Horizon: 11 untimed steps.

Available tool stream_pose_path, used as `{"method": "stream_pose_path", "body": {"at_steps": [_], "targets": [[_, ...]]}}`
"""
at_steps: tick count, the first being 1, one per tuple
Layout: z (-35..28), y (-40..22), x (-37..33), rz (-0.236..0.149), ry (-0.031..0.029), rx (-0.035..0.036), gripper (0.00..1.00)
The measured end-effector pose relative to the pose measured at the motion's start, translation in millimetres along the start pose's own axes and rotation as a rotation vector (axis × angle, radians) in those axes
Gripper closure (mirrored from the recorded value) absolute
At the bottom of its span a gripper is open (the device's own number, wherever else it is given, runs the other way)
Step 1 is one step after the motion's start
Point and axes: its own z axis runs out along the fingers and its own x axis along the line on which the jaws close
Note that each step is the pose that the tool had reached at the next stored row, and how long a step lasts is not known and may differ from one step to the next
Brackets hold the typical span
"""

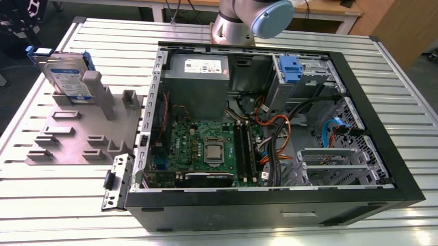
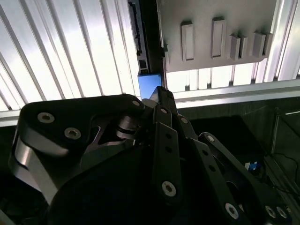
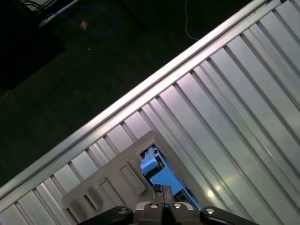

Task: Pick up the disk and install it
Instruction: 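Pick up the disk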

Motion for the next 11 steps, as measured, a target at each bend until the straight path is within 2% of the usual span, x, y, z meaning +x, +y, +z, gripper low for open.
{"method": "stream_pose_path", "body": {"at_steps": [11], "targets": [[0.0, 0.0, 0.0, -0.088, 0.0037, -0.0009, 0.89]]}}
